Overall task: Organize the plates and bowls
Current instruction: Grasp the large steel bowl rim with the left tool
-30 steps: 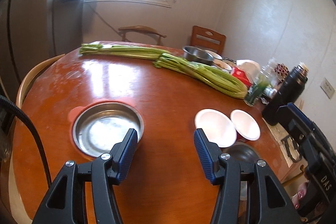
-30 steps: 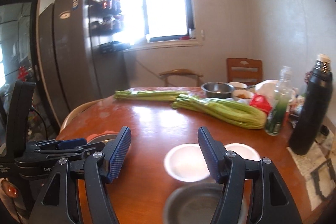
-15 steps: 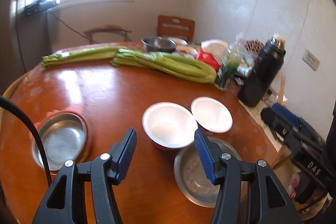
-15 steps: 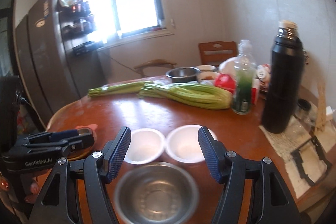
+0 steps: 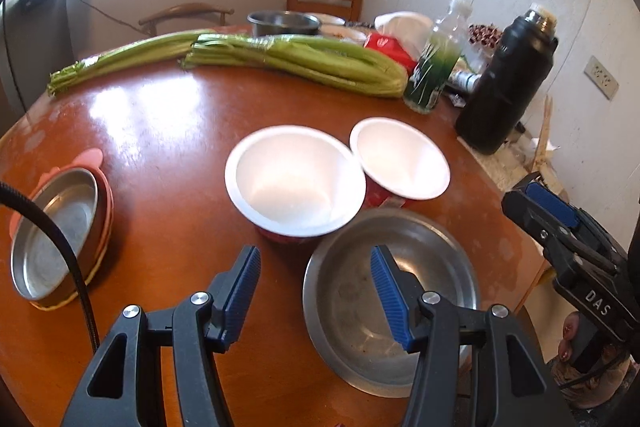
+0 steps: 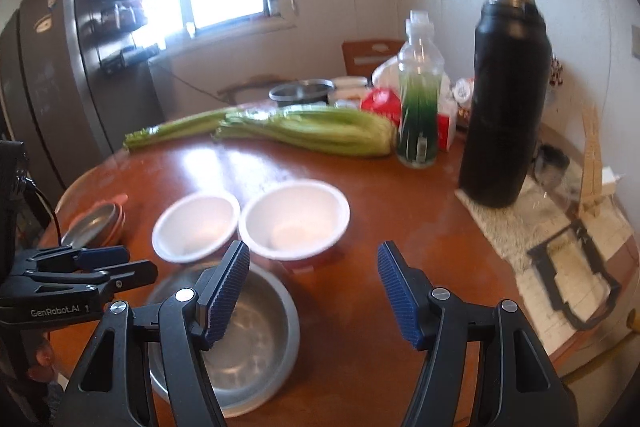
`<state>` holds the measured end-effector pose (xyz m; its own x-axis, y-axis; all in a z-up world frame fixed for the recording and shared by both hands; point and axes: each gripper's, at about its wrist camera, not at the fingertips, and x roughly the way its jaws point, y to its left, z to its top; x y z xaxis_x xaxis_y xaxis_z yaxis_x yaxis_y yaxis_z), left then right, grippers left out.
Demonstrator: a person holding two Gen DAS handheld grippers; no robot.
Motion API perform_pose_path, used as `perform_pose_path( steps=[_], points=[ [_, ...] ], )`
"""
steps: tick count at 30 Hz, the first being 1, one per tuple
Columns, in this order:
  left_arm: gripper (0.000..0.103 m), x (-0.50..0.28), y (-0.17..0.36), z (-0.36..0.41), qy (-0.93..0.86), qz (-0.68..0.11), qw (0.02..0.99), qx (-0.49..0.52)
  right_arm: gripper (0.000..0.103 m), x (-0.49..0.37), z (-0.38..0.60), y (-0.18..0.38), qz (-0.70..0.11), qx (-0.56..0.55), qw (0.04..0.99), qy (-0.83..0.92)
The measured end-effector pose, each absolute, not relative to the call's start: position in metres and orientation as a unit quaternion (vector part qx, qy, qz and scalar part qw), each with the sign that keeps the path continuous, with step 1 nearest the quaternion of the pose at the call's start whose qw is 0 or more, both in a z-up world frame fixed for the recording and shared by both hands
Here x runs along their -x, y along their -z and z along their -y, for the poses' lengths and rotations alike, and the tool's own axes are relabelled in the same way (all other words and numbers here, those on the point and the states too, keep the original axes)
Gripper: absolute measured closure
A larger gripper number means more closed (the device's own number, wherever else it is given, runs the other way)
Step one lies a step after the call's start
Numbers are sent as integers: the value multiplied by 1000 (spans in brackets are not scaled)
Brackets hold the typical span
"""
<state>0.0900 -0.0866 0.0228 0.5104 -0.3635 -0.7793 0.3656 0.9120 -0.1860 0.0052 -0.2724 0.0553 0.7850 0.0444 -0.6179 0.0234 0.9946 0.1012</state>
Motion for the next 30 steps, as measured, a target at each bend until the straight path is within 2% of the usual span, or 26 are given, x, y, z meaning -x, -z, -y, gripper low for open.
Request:
perform_pose_path(
  steps=[16,26,30],
  points=[
    [46,-87,11,101,237,-483,843,-13,35,-6,240,-6,-408,-22,912,-40],
    [46,-94,26,101,236,-496,836,-10,35,-11,240,6,-415,-30,908,-37],
    [46,-96,28,102,233,-497,836,-12,40,-14,240,9,-421,-32,905,-41]
  ],
)
